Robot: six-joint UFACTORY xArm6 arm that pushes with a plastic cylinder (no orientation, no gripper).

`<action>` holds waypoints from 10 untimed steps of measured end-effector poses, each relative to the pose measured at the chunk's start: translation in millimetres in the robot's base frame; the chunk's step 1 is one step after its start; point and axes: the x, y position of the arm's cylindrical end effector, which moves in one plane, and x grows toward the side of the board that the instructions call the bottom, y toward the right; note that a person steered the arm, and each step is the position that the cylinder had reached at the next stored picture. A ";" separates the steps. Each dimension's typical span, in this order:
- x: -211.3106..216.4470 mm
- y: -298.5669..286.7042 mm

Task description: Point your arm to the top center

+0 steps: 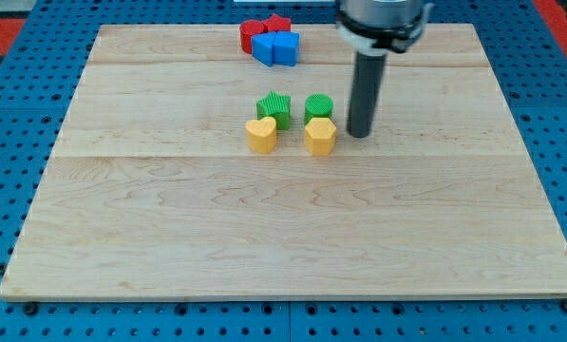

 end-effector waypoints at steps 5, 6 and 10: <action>-122.9 8.3; -141.8 64.0; -211.0 34.6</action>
